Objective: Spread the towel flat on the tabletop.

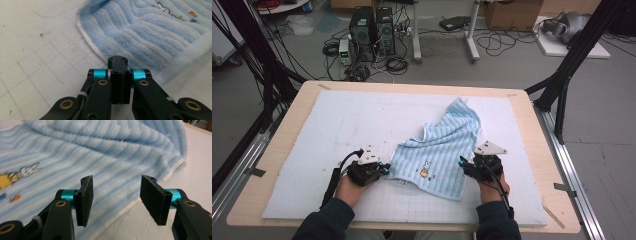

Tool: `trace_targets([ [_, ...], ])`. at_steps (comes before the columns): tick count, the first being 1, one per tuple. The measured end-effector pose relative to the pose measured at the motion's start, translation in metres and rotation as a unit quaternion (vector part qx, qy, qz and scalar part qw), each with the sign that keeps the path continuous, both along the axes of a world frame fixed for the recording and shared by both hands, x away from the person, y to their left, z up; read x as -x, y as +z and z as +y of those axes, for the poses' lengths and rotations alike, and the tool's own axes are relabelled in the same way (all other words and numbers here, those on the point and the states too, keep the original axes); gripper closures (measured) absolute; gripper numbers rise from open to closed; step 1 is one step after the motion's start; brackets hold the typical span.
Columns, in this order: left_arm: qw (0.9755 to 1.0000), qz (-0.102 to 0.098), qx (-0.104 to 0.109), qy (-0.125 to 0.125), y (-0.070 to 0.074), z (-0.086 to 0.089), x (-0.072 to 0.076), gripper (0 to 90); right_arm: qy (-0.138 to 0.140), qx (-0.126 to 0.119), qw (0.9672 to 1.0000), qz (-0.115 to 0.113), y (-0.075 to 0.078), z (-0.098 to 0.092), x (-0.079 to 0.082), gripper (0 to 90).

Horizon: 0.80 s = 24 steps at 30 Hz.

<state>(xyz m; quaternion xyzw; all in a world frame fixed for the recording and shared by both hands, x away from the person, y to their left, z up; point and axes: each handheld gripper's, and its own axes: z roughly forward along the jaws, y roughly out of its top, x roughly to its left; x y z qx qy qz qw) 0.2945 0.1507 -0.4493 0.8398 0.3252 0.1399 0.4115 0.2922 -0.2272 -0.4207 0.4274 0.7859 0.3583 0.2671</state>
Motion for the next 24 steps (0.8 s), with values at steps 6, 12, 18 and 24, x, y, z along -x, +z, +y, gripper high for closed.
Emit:
trace_targets([
  [6,0.9997,0.006,0.02,0.013,-0.001,0.01,0.012,89.5,0.015,-0.003,0.9997,0.021,-0.012,0.007,0.023,46.3],
  [12,0.9954,0.018,0.085,0.041,0.006,0.007,0.004,59.1,0.017,-0.002,0.9996,0.022,-0.014,0.013,0.031,45.0],
  [18,0.9989,0.023,0.037,0.017,0.003,-0.013,0.001,60.3,0.019,0.004,0.9995,0.025,-0.015,0.013,0.036,44.7],
  [24,1.0,-0.007,0.002,-0.005,-0.001,-0.021,0.008,86.6,0.026,0.002,0.9989,0.038,-0.019,0.014,0.037,45.2],
])
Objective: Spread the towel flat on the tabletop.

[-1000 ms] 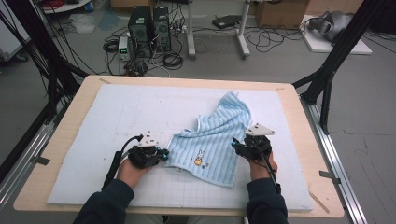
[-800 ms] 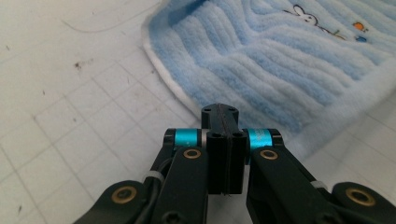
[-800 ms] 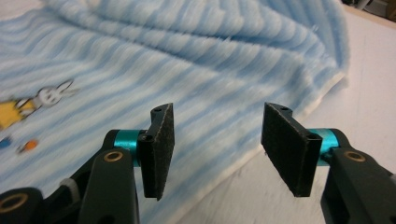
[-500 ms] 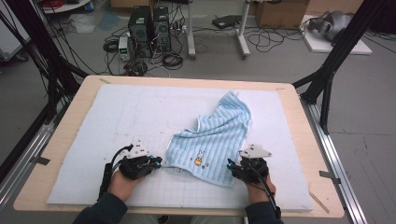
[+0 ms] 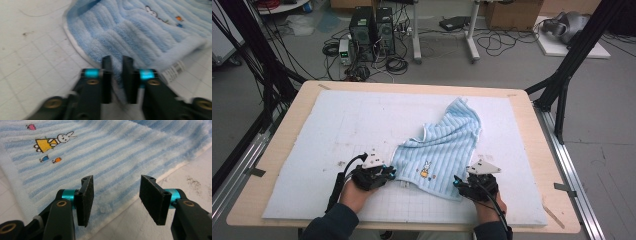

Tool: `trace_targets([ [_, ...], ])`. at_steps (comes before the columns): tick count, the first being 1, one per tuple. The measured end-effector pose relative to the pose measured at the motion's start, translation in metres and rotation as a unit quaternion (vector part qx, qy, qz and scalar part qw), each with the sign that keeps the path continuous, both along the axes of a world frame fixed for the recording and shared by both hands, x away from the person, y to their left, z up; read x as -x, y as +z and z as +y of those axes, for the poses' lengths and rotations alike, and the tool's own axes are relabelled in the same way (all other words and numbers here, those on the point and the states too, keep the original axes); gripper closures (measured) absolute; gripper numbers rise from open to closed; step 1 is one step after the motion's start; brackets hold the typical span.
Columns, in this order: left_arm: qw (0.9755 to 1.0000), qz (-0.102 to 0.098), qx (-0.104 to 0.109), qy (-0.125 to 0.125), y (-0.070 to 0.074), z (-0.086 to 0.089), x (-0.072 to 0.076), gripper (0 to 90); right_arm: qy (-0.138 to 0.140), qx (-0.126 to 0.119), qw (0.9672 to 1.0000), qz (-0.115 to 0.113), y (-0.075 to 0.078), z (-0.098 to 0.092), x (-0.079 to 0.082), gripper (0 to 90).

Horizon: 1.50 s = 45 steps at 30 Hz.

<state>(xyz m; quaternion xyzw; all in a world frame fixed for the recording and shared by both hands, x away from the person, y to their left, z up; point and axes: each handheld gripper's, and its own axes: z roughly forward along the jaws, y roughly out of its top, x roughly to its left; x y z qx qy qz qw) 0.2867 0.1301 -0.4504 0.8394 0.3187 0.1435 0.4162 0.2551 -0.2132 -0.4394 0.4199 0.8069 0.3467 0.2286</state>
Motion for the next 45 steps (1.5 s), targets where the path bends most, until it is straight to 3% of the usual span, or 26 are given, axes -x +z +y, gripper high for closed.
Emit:
trace_targets([
  [5,0.9999,0.013,0.008,-0.003,0.001,0.006,0.004,87.5,0.001,0.004,0.9998,0.017,-0.005,0.001,0.0,48.0],
  [7,0.9997,0.018,0.012,-0.007,0.001,0.01,0.009,87.5,0.0,-0.01,0.9997,0.024,-0.007,-0.001,0.0,51.4],
  [12,0.9992,0.024,0.028,-0.018,-0.001,0.019,0.022,87.6,0.015,-0.026,0.9988,0.04,-0.005,-0.003,0.002,78.1],
  [14,0.9989,0.026,0.029,-0.026,-0.001,0.019,0.027,87.6,0.021,-0.022,0.9988,0.039,-0.005,-0.005,0.003,84.9],
  [16,0.9985,0.029,0.031,-0.034,-0.001,0.019,0.032,87.6,0.021,-0.018,0.9988,0.039,-0.004,-0.006,0.007,85.3],
  [25,0.9954,0.044,0.048,-0.071,-0.002,0.014,0.046,86.3,0.025,-0.006,0.9992,0.029,-0.001,-0.021,0.03,85.1],
  [26,0.9957,0.044,0.049,-0.065,-0.002,0.014,0.046,82.8,0.025,-0.004,0.9993,0.028,-0.001,-0.023,0.033,85.1],
  [29,0.9966,0.044,0.056,-0.041,-0.001,0.015,0.042,58.5,0.022,0.01,0.9994,0.024,0.0,-0.031,0.043,85.1],
  [33,0.997,0.036,0.067,-0.01,0.003,0.019,0.031,46.2,0.01,0.008,0.9996,0.026,-0.002,-0.045,0.053,85.0],
  [40,0.9961,0.027,0.082,0.022,0.012,0.012,0.004,44.7,-0.01,-0.016,0.9998,0.006,0.003,-0.056,0.057,66.1],
  [45,0.995,0.031,0.091,0.027,0.014,-0.005,-0.016,45.5,-0.027,-0.027,0.9992,-0.007,0.008,-0.057,0.05,55.1],
])
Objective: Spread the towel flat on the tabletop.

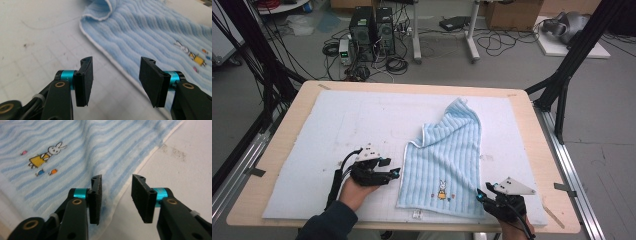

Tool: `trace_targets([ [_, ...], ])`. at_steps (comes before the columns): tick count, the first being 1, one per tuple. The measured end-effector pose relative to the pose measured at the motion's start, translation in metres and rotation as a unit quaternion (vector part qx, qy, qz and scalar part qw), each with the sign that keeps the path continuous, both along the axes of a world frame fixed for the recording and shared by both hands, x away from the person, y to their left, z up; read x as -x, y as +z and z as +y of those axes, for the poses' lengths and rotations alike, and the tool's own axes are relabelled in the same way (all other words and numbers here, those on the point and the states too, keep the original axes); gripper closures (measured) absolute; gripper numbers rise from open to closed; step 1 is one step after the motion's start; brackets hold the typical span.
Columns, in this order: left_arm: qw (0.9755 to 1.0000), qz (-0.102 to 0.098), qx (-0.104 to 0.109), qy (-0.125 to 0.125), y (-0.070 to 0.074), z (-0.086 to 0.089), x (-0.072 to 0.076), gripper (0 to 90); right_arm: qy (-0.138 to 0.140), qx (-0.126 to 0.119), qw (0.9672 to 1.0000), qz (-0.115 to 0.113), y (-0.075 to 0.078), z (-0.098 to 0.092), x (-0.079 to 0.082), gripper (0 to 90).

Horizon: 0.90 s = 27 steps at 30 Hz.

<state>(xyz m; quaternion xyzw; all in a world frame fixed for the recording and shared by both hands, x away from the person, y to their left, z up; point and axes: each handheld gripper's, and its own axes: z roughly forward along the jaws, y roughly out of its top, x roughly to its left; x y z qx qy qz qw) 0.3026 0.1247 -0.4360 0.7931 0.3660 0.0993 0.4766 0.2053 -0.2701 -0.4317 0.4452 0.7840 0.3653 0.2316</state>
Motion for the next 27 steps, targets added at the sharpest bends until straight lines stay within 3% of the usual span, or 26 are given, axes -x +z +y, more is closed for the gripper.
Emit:
trace_targets([
  [5,0.9998,0.003,-0.019,-0.008,-0.005,-0.024,-0.01,46.0,-0.017,-0.009,0.9998,-0.005,0.0,0.002,-0.009,47.1],
  [9,0.9988,0.009,-0.048,-0.007,-0.014,-0.035,-0.014,49.4,-0.026,-0.015,0.9995,-0.004,0.001,0.001,-0.016,44.0],
  [12,0.997,-0.011,-0.076,-0.007,-0.015,-0.04,-0.01,52.3,-0.032,-0.018,0.9993,-0.005,0.002,0.0,-0.02,42.3],
  [13,0.9954,-0.025,-0.092,-0.012,-0.014,-0.041,-0.008,53.4,-0.035,-0.019,0.9992,-0.005,0.002,0.0,-0.021,41.9],
  [14,0.9947,-0.029,-0.096,-0.02,-0.014,-0.042,-0.007,56.3,-0.035,-0.019,0.9992,-0.006,0.002,-0.001,-0.021,41.5],
  [18,0.9907,-0.054,-0.115,-0.049,-0.013,-0.048,0.002,82.8,-0.038,-0.021,0.9991,-0.004,0.001,0.0,-0.023,41.2],
  [23,0.9904,-0.046,-0.118,-0.056,-0.012,-0.043,0.004,86.8,-0.037,-0.022,0.9991,0.0,0.001,0.001,-0.023,41.3],
  [27,0.9923,-0.031,-0.106,-0.056,-0.011,-0.033,0.009,86.8,-0.035,-0.022,0.9991,-0.001,0.002,0.003,-0.025,41.4],
])
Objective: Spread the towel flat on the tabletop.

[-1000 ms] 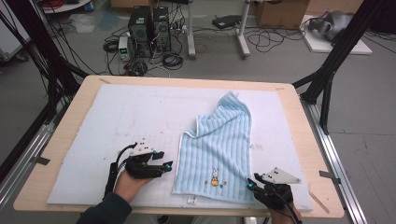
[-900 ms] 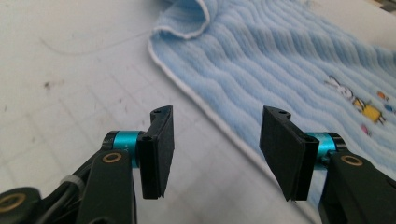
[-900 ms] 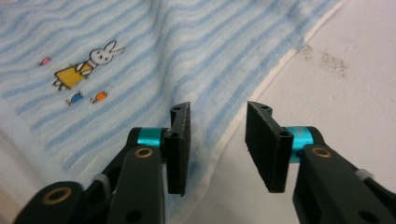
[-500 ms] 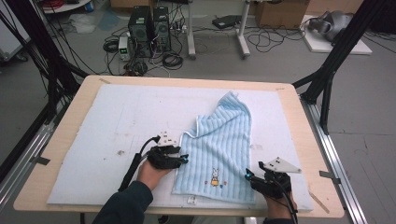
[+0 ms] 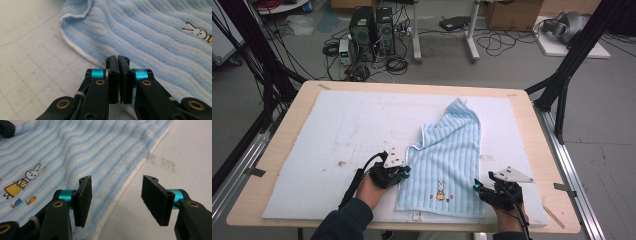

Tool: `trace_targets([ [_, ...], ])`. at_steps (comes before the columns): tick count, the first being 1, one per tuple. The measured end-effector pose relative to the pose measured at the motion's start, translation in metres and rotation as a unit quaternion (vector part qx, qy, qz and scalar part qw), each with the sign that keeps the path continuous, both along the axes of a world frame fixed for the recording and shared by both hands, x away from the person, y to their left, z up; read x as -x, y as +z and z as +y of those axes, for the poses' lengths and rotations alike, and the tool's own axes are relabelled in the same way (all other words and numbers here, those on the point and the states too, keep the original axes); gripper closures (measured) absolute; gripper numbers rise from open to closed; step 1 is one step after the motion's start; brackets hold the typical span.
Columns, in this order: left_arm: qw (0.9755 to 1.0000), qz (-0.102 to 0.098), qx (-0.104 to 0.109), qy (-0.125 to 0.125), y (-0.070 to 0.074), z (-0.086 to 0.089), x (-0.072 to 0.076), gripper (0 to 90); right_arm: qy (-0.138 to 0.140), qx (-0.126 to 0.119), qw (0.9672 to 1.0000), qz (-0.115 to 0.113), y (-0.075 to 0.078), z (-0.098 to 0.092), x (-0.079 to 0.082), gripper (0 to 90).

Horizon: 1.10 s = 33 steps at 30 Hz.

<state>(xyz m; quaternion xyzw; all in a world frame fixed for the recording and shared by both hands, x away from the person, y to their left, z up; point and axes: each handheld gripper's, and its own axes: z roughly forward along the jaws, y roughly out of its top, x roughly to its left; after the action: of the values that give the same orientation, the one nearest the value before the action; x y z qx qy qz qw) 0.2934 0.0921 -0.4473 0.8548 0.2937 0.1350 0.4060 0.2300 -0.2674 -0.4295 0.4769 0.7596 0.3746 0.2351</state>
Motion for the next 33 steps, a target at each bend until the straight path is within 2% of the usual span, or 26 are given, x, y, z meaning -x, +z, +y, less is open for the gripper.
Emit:
trace_targets([
  [4,0.9998,0.01,-0.008,-0.017,0.003,0.008,0.007,86.8,0.004,-0.001,1.0,0.004,0.0,0.006,-0.003,41.4],
  [10,0.9995,0.023,0.017,-0.015,0.0,0.025,0.02,86.8,0.016,0.0,0.9998,0.007,-0.001,0.019,-0.009,41.6],
  [17,0.999,0.028,0.027,-0.024,0.0,0.044,0.038,86.8,0.031,0.008,0.9994,0.011,-0.001,0.032,-0.016,42.1],
  [25,0.9982,0.035,0.039,-0.028,-0.001,0.06,0.049,86.8,0.041,0.016,0.9987,0.025,-0.003,0.045,-0.024,45.2],
  [29,0.9973,0.044,0.05,-0.032,-0.001,0.061,0.05,86.7,0.052,0.026,0.9975,0.041,-0.006,0.055,-0.03,49.6],
  [32,0.9962,0.048,0.066,-0.032,-0.001,0.062,0.049,85.6,0.062,0.043,0.9954,0.059,-0.011,0.063,-0.035,60.9],
  [33,0.9958,0.048,0.072,-0.03,0.0,0.062,0.049,84.0,0.061,0.042,0.9957,0.057,-0.012,0.065,-0.034,66.5],
])
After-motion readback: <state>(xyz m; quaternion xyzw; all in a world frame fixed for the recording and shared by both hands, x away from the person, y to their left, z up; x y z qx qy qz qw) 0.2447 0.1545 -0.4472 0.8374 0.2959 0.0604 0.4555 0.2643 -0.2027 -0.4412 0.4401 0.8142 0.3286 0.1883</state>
